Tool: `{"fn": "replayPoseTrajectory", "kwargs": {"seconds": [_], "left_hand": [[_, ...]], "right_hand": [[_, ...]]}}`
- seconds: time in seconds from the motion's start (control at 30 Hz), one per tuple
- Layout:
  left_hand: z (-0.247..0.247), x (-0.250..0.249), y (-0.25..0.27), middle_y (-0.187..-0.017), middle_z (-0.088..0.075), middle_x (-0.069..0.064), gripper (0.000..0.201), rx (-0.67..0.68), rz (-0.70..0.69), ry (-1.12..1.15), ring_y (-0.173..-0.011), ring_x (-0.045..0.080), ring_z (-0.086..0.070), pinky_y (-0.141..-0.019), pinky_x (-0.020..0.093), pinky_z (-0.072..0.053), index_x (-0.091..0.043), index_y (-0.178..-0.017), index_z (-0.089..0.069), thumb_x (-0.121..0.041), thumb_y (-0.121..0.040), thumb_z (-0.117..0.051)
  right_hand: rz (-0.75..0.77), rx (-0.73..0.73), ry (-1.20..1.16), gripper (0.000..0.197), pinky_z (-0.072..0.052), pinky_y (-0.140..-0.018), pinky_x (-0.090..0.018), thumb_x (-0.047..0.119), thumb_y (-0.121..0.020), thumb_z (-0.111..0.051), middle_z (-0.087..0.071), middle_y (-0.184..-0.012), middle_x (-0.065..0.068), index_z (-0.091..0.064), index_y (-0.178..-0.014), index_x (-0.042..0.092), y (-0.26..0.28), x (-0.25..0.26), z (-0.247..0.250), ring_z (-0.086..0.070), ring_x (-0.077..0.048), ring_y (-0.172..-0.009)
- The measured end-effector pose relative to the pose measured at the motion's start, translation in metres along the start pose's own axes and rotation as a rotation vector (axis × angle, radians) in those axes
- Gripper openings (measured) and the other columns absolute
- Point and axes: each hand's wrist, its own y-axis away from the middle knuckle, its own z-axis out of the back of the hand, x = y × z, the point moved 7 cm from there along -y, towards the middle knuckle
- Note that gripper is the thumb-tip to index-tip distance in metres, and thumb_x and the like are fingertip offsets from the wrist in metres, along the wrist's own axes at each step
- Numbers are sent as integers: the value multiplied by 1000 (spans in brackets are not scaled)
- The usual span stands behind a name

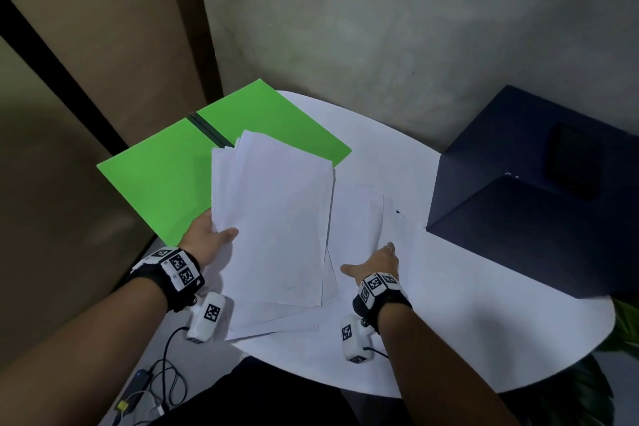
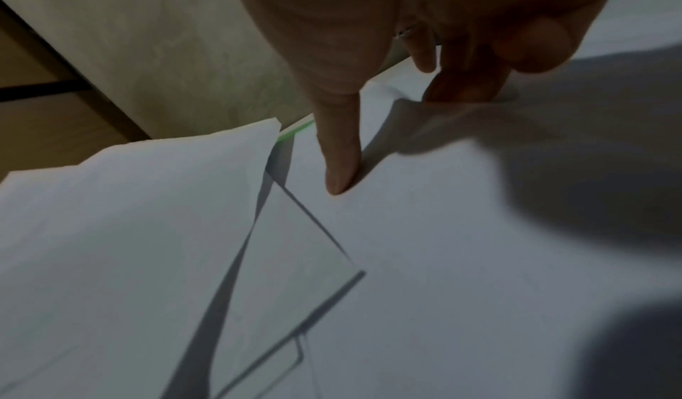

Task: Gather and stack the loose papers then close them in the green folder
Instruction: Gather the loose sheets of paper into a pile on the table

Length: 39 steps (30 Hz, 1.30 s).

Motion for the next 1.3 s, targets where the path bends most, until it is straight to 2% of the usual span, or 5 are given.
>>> {"fn": "replayPoseTrajectory", "kwargs": {"seconds": [0.2,0.57,0.7,1.0,1.3], "left_hand": [[3,5,-2,-126,-64,4,43,14,10,-7,-120,26,-56,-109,46,-38,-13,-128,-57,-10,-86,-70],[10,9,-2,-130,-63,6,47,11,6,-51,-123,27,-56,-111,47,-37,-13,-130,-55,-11,-85,-72],[12,7,-1,-132,-61,8,49,5,14,-54,-126,25,-53,-109,39,-35,-8,-132,-53,-6,-86,-70],[-24,-6,1,-125,-63,11,44,55,8,-262,-119,31,-57,-105,48,-42,-6,-123,-56,-20,-85,-73],[-38,0,7,-121,-67,16,68,113,278,215,-112,36,-63,-100,50,-48,-8,-120,-63,-62,-80,-52]], "right_hand": [[9,0,130,80,-34,-80,-35,51,-53,-84,-45,-126,-3,-48,-118,21,6,4,2,-41,-29,-122],[23,37,-151,77,-51,-82,-30,19,-78,-76,-59,-123,-13,-36,-142,7,21,14,14,-59,-28,-100],[130,-94,-272,58,-47,-95,-33,17,-85,-73,-59,-131,-19,-49,-135,1,38,16,75,-60,-34,-117],[424,-421,-758,18,-56,-74,-28,11,-72,-81,-73,-75,13,-71,-85,19,71,20,242,-71,-12,-74],[258,-41,-707,40,-53,-82,-32,11,-73,-84,-69,-106,-8,-64,-107,5,30,42,106,-66,-22,-88]]}}
